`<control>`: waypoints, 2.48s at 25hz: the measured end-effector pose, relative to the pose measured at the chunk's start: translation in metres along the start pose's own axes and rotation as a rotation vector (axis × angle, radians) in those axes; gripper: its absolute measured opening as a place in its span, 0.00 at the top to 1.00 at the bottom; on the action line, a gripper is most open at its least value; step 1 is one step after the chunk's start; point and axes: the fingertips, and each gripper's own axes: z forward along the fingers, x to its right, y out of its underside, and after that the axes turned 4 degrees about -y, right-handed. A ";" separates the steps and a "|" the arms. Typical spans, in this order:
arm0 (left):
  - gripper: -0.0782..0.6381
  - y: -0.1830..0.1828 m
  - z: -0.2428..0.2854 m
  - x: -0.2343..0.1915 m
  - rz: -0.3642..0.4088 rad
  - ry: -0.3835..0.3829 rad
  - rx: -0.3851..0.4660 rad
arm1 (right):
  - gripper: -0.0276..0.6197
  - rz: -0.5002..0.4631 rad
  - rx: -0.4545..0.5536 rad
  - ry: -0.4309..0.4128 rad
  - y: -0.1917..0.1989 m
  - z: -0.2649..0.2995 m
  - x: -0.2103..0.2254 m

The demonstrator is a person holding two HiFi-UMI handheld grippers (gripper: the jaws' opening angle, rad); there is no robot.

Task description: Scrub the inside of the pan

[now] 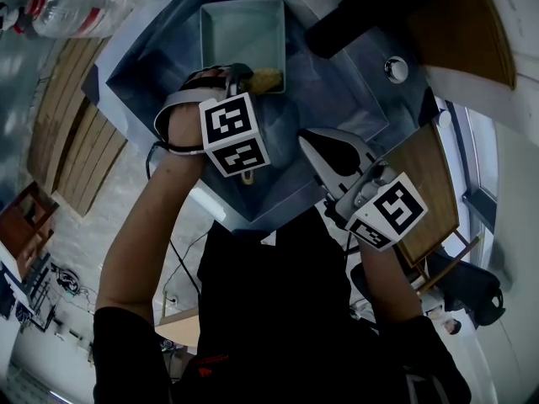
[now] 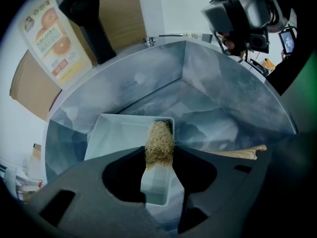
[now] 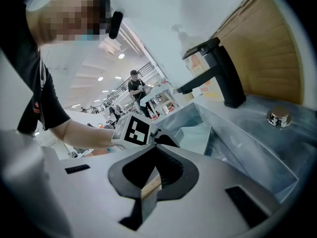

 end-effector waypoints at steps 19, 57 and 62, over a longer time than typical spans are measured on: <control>0.64 0.006 -0.128 -0.040 -0.350 -0.148 0.205 | 0.95 -0.107 0.032 -0.007 -0.058 -0.007 -0.038; 0.64 0.054 -0.349 -0.027 -0.742 -0.227 0.897 | 0.95 -0.331 0.105 0.104 -0.155 -0.019 -0.153; 0.64 0.057 -0.349 -0.024 -0.743 -0.210 0.937 | 0.95 -0.326 0.078 0.102 -0.151 -0.014 -0.154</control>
